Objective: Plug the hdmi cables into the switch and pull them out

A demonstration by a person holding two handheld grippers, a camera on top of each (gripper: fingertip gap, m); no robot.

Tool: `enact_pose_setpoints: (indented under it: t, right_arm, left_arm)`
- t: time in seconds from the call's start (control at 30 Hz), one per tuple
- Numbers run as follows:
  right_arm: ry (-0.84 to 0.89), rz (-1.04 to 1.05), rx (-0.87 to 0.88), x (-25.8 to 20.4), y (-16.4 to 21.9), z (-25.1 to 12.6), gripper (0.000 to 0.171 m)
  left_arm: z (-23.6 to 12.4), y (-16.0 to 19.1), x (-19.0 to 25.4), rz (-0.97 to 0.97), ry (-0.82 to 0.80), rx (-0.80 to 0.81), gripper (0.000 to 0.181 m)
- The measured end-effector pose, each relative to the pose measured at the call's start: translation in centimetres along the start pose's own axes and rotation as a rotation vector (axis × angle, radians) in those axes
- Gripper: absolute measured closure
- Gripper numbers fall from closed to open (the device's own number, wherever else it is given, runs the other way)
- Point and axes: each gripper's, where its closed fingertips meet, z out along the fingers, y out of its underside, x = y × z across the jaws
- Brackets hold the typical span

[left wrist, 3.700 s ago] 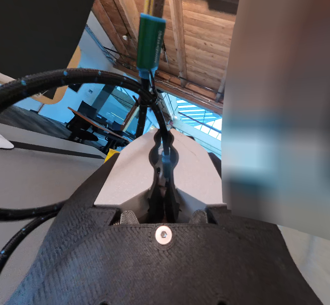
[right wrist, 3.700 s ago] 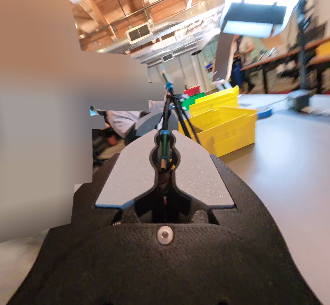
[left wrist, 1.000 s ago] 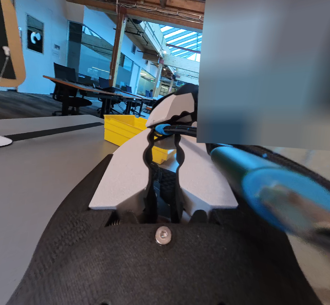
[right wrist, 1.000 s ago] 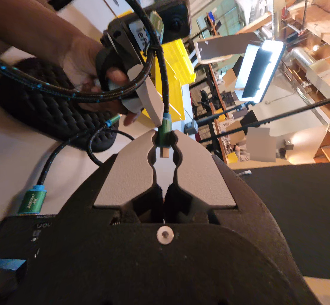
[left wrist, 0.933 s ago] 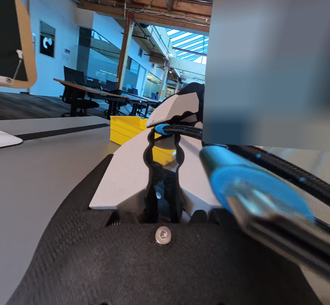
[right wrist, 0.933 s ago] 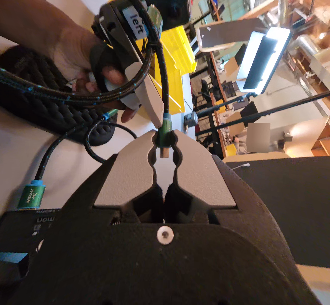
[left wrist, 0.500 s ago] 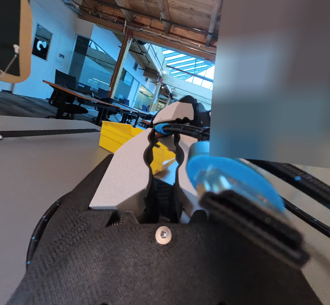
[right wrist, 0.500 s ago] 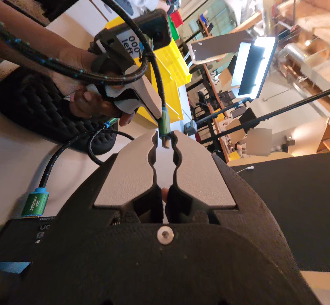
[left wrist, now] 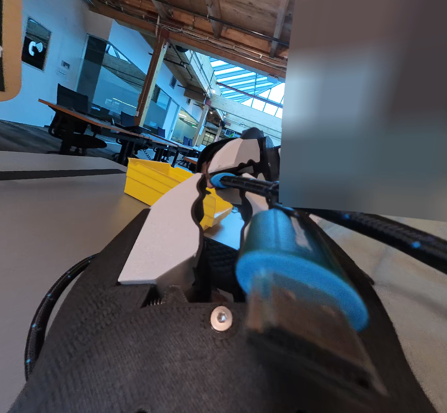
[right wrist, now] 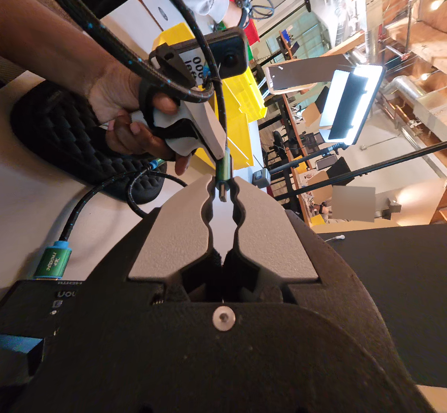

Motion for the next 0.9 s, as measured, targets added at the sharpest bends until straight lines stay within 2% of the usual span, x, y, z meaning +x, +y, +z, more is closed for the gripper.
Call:
enact_pose_setpoints:
  t: [0.4,0.47,0.53,0.57,0.63,0.73,0.8,0.9]
  right_arm:
    - [-0.011,-0.079,-0.136,-0.2,1.0,0.3,0.16]
    - [0.002,-0.038,-0.11,-0.1,0.9,0.2,0.159]
    - [-0.017,0.122,-0.049,0.0,0.7,-0.4,0.158]
    - [-0.02,0.236,-0.036,0.3,1.2,-1.1,0.154]
    - [-0.017,0.473,-0.036,1.1,3.2,-3.5,0.135]
    - [-0.106,0.788,-0.108,-0.9,6.4,-7.4,0.109]
    - [-0.198,0.844,-0.237,-4.2,8.2,-9.0,0.097]
    - [-0.308,0.722,-0.454,-9.3,10.5,-9.5,0.092]
  left_arm:
    - [0.1,0.5,-0.8,0.085,-0.095,-0.035,0.16]
    - [0.2,0.4,-0.6,0.113,-0.095,-0.03,0.16]
    - [0.4,0.3,-0.2,0.145,-0.081,-0.038,0.161]
    - [0.3,0.2,-0.1,0.176,-0.084,-0.036,0.16]
    - [-0.2,0.1,-0.2,0.223,-0.097,-0.05,0.161]
    - [-1.2,0.5,-0.8,0.276,-0.127,-0.085,0.16]
    - [-1.5,0.9,-1.1,0.29,-0.13,-0.107,0.16]
    - [-1.6,1.2,-1.4,0.279,-0.134,-0.119,0.16]
